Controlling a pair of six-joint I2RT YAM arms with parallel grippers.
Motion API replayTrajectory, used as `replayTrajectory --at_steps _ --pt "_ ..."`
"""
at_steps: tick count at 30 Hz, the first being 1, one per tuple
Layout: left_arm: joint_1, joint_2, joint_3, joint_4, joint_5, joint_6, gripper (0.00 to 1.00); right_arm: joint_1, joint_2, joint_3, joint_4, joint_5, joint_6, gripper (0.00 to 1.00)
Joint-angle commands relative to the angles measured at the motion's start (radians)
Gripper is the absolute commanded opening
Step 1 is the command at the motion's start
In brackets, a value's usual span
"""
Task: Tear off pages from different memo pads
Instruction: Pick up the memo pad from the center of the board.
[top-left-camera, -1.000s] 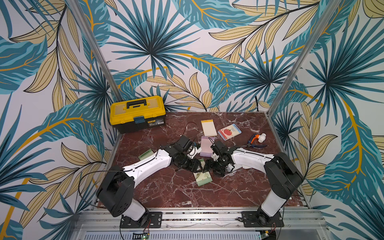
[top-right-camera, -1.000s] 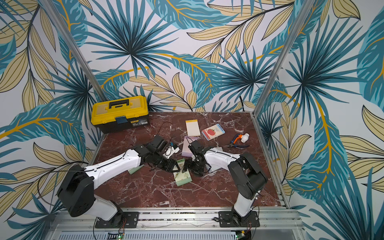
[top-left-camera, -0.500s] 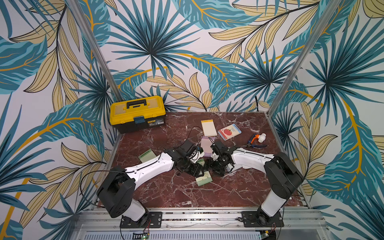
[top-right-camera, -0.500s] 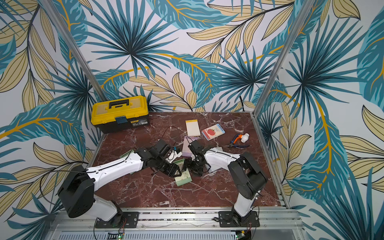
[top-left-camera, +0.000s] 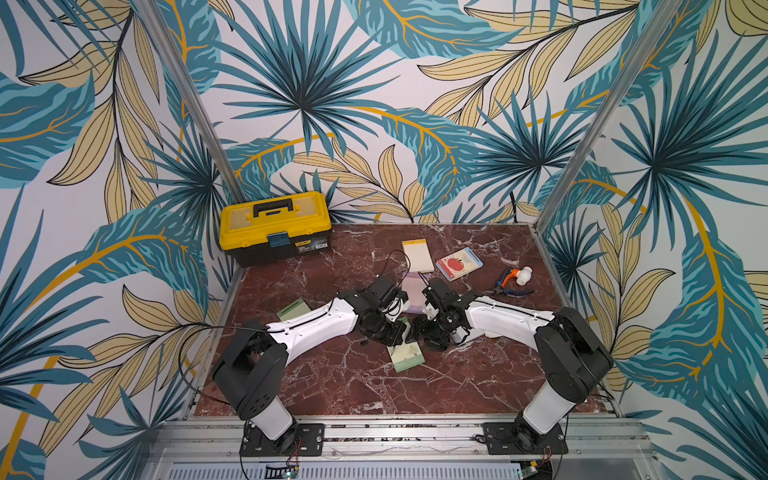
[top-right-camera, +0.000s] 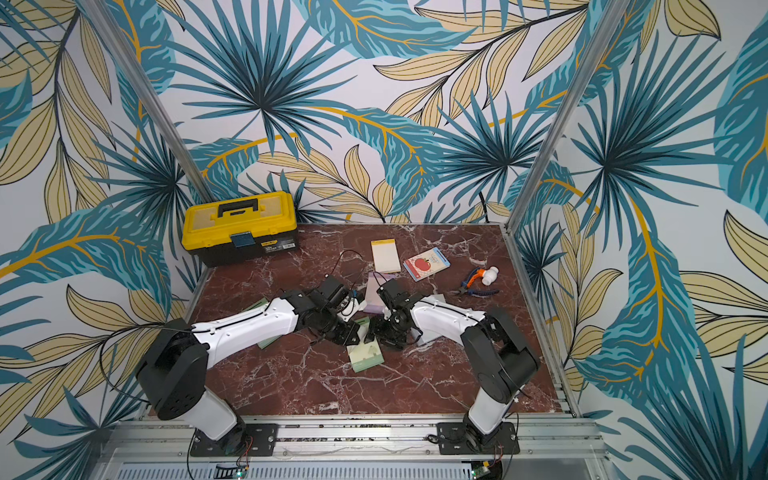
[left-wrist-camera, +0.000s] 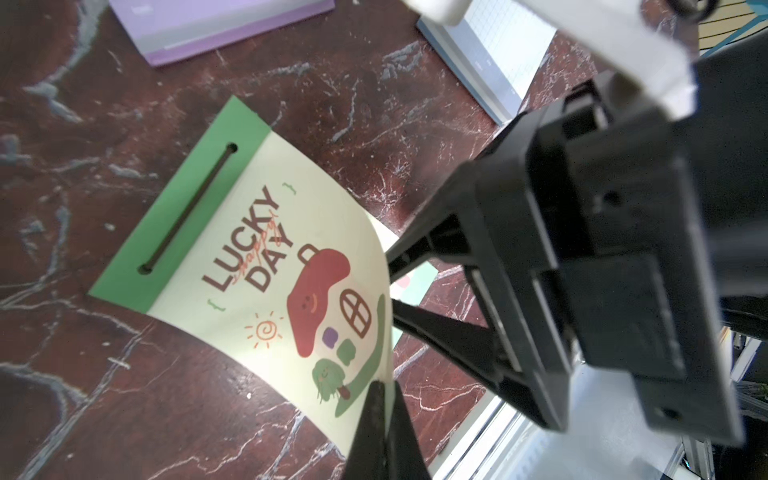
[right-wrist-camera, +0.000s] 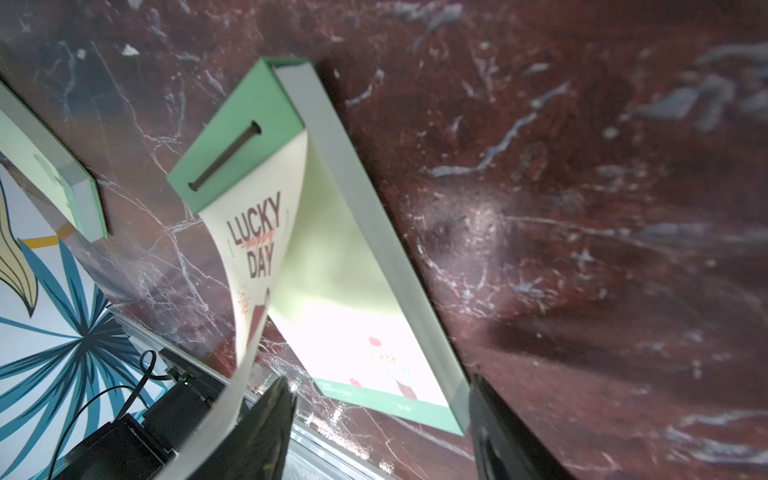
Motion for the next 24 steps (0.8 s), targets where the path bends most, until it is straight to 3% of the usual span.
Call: replayTrajectory --at_steps 1,10,18,24 --pt "-0.006 -0.078 0.055 -0.007 0.01 0.009 0.0 -0.001 -0.021 -0.005 -0.052 0.01 -0.086 0.73" --pt "-0.006 -0.07 0.223 -0.184 0.001 0.123 0.0 -0.034 -0.033 -0.01 0.02 -0.098 -0.342 0.76" --pt "-0.008 -0.023 0.398 -0.373 -0.01 0.228 0.0 -0.099 -0.102 -0.006 0.01 -0.212 -0.613 0.76" --pt "-0.024 -0.027 0.447 -0.447 -0.018 0.331 0.0 -0.152 -0.199 -0.04 0.019 -0.307 -0.828 0.76"
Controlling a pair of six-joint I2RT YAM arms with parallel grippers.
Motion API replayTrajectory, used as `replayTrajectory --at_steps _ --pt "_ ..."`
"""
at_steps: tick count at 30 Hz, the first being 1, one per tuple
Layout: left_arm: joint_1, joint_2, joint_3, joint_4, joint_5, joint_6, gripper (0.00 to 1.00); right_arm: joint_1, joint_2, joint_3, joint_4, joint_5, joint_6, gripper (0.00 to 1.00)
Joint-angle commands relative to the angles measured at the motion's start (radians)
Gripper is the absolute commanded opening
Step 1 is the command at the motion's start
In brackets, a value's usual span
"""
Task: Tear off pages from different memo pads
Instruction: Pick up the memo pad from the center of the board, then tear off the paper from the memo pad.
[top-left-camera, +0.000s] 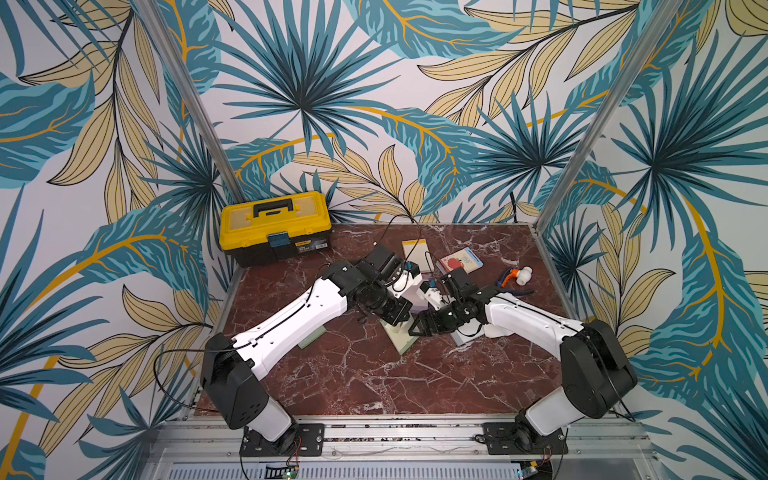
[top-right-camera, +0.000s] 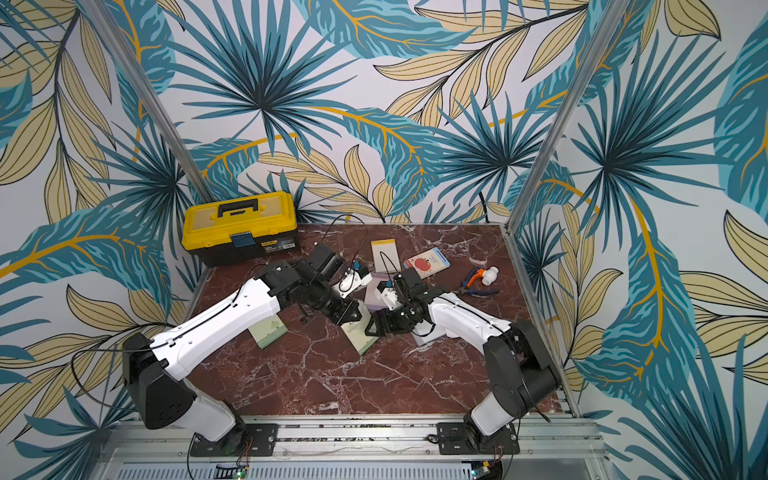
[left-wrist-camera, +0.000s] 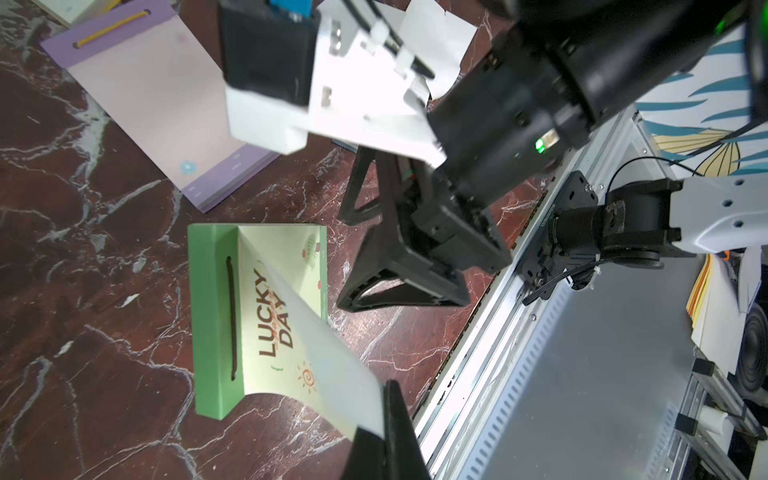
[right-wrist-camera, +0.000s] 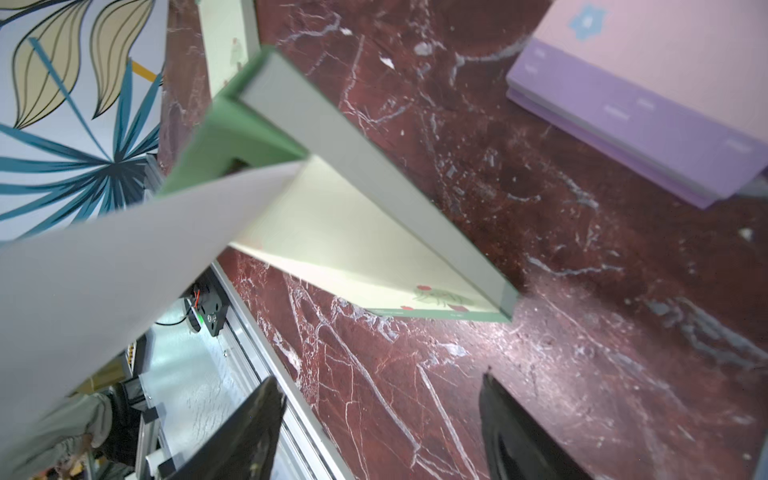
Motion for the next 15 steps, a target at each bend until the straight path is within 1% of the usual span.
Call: replayTrajectory --at_steps 1,5,9,12,15 --pt "-0.016 -0.003 0.055 -0.08 -0.021 0.109 0.0 -0.019 -0.055 -0.031 -0.009 -0.091 -0.206 0.76" --pt "-0.036 -0.02 0.099 -0.124 -0.065 0.217 0.0 -0.031 -0.062 -0.005 -0.069 -0.132 -0.346 0.77" --pt "-0.046 -0.053 0.114 -0.121 -0.098 0.315 0.0 -0.038 -0.05 0.026 -0.13 -0.191 -0.448 0.77" --pt "-0.059 -0.091 0.112 -0.102 -0.116 0.409 0.0 -0.04 -0.06 0.027 -0.101 -0.187 -0.457 0.77" --pt "-0.071 -0.123 0.123 -0.104 -0.16 0.517 0.0 -0.043 -0.085 0.038 -0.076 -0.18 -0.456 0.78"
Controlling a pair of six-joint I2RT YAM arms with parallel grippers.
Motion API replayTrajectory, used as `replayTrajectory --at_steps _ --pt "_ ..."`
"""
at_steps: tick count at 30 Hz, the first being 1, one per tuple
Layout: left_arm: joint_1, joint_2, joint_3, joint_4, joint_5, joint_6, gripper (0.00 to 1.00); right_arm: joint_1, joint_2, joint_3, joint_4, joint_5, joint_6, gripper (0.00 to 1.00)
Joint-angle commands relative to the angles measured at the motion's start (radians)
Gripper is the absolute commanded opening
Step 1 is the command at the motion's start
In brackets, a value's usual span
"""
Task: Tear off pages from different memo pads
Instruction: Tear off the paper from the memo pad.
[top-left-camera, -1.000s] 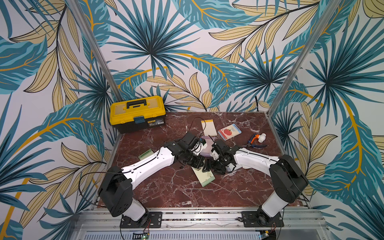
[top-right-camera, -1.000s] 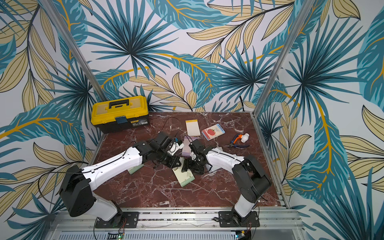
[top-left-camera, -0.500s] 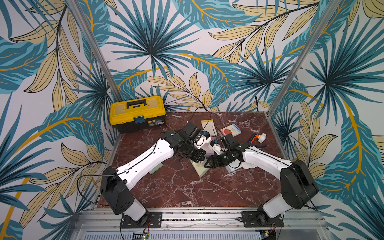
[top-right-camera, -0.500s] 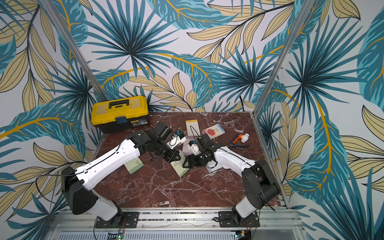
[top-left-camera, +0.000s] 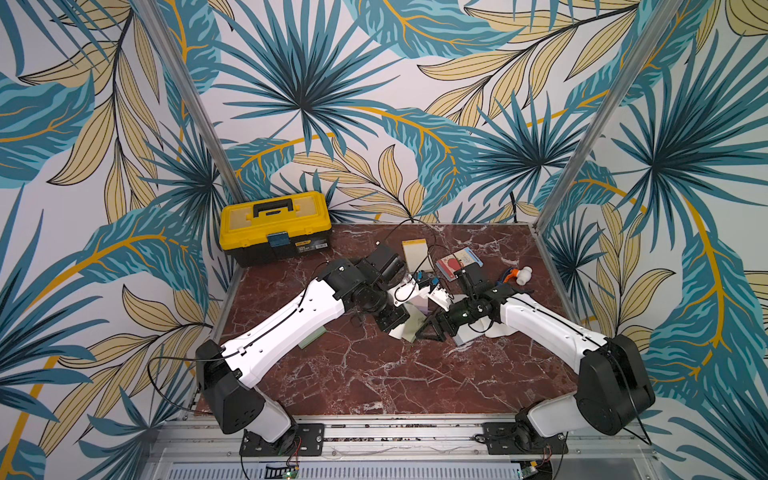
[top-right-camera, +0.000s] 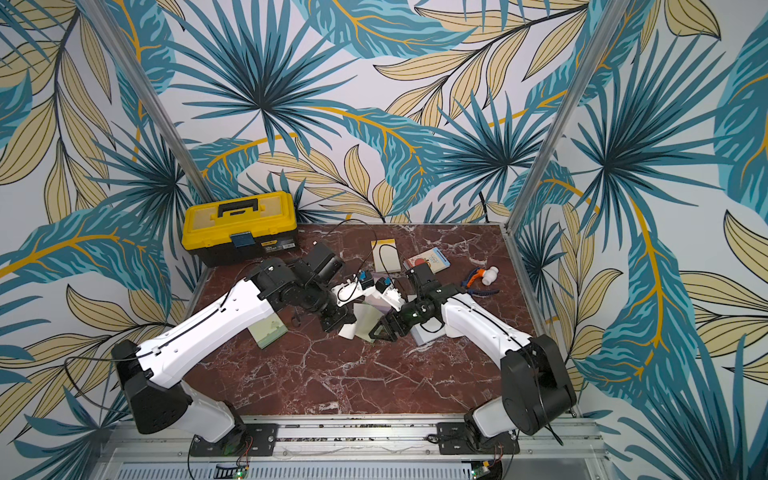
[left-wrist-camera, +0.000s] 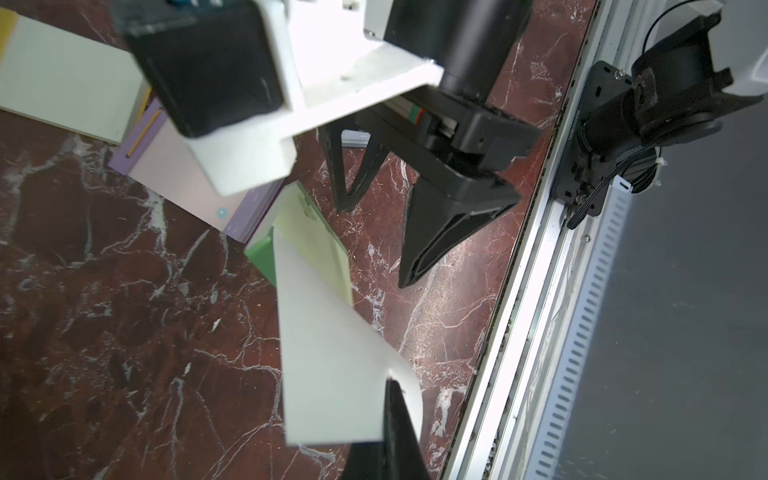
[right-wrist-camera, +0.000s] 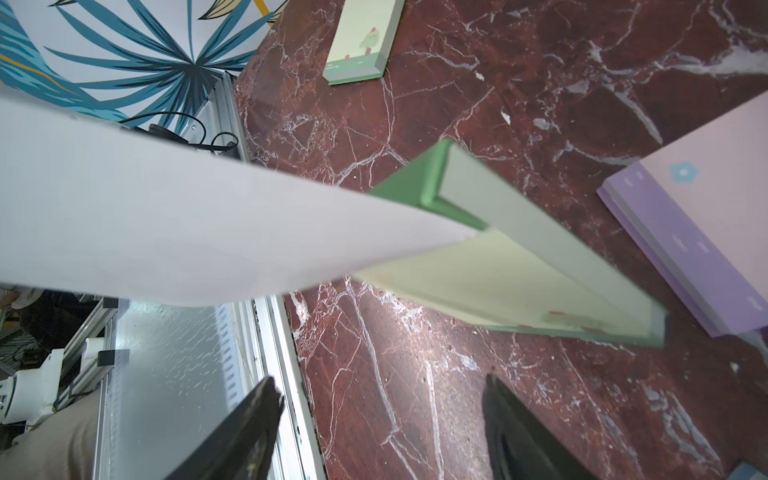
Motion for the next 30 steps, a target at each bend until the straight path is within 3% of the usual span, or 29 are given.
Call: replayTrajectory --at_steps 1,6,9,18,24,30 --pt "-0.012 -0.067 0.057 0.002 -0.05 0.177 0.0 -0.008 -0.036 0.028 0.001 -0.012 -0.055 0.79" --pt "-0.012 -0.038 0.151 -0.092 -0.078 0.265 0.0 -0.014 -0.062 0.07 -0.028 0.055 -0.067 0.82" --pt "-0.011 -0.019 0.182 -0.122 -0.067 0.288 0.0 -0.014 -0.045 0.104 -0.078 0.046 -0.085 0.88" --pt "-0.013 -0.007 0.193 -0.21 -0.007 0.386 0.0 -0.016 -0.083 0.096 -0.08 -0.015 -0.106 0.87" --pt "-0.025 0.02 0.244 -0.275 -0.09 0.514 0.0 -0.016 -0.103 0.069 -0.092 -0.095 -0.248 0.87" --pt "-0.048 0.032 0.274 -0.273 -0.187 0.73 0.0 -0.015 -0.098 0.075 -0.085 -0.133 -0.333 0.87"
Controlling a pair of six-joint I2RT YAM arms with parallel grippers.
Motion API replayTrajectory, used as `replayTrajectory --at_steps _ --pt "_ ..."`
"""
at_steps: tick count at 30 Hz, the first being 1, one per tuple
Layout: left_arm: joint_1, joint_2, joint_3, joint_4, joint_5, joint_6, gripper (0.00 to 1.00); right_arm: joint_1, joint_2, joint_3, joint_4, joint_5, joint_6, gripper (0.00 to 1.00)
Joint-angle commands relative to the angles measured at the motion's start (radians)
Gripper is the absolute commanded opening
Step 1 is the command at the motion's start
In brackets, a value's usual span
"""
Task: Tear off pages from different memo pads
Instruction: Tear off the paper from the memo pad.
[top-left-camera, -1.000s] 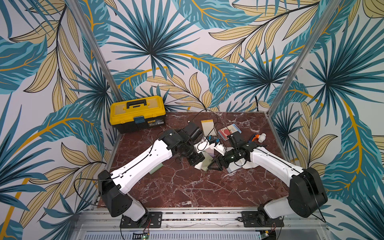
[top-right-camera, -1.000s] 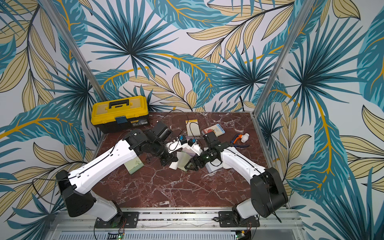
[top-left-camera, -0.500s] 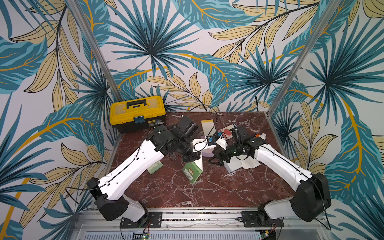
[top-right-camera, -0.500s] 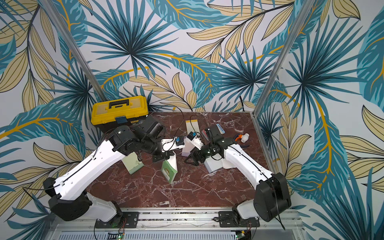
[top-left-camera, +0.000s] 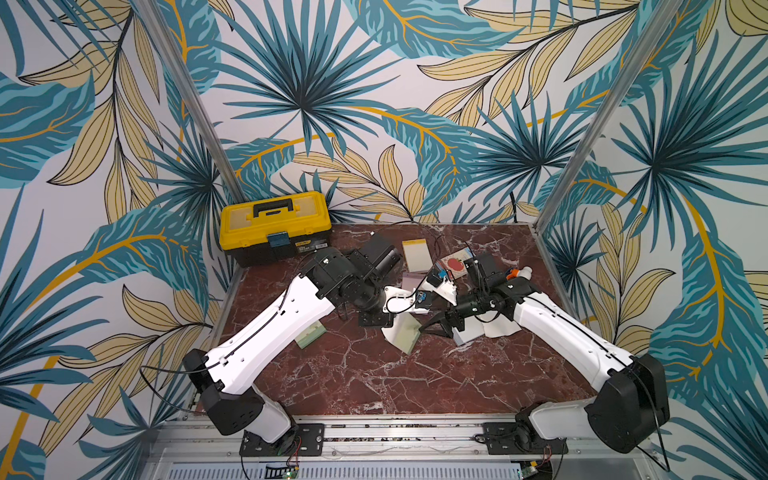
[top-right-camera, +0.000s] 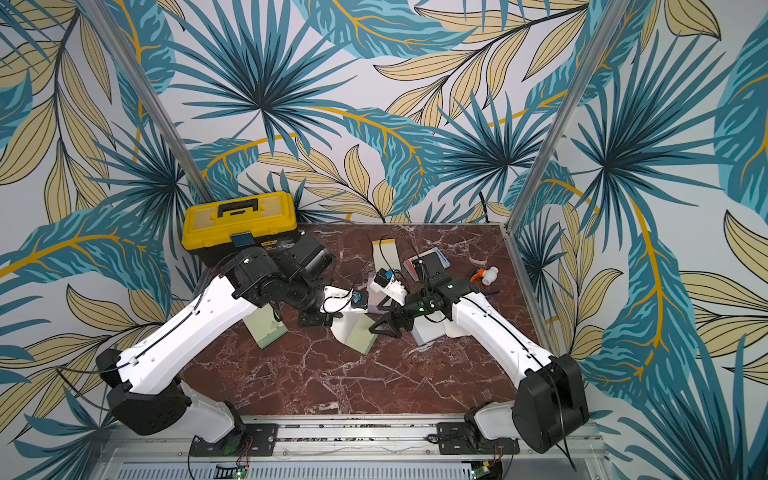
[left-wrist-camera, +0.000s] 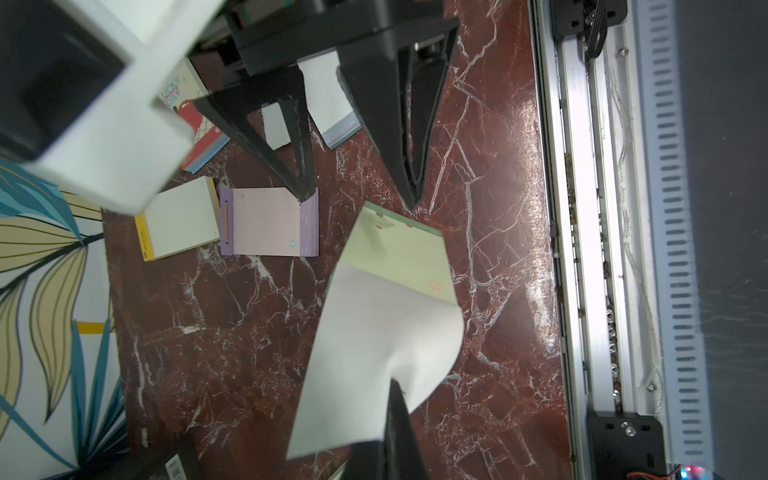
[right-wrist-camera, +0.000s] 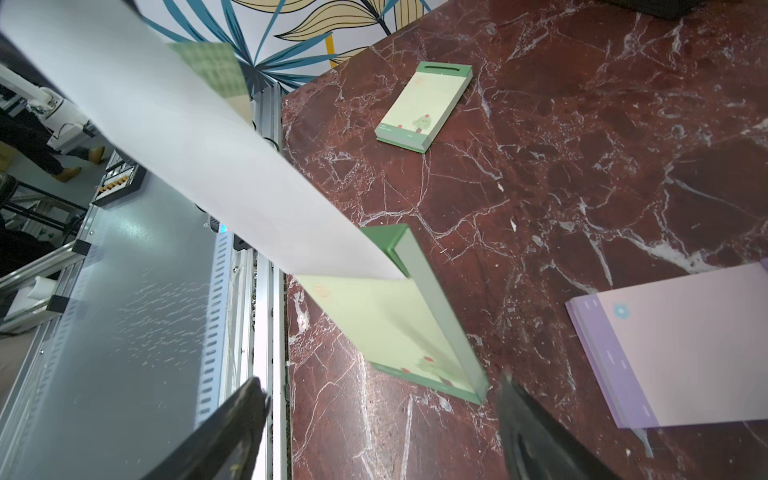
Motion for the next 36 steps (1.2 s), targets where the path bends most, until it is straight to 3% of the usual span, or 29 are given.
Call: replayTrajectory --at_steps 1,10,16,21,28,36 --pt "-0.012 0.002 0.041 0.005 -0.074 0.164 0.0 -0.002 0.003 -0.005 -0.019 -0.066 -0.078 0.87" --pt "-0.031 -0.013 0.057 0.123 -0.201 0.383 0.0 -0.001 0.072 0.037 0.045 -0.138 -0.047 0.89" --pt "-0.038 -0.028 0.039 0.237 -0.202 0.496 0.0 -0.002 0.102 0.048 0.222 -0.168 0.072 0.89" --pt "-0.041 -0.024 0.042 0.278 -0.195 0.575 0.0 -0.024 0.117 0.107 0.243 -0.146 0.087 0.89" --pt "-0.044 -0.003 0.08 0.254 -0.201 0.596 0.0 -0.079 0.089 0.116 0.18 -0.146 0.015 0.89" --pt "-0.05 -0.024 0.089 0.296 -0.202 0.602 0.0 -0.073 0.168 0.219 -0.12 -0.286 -0.208 0.9"
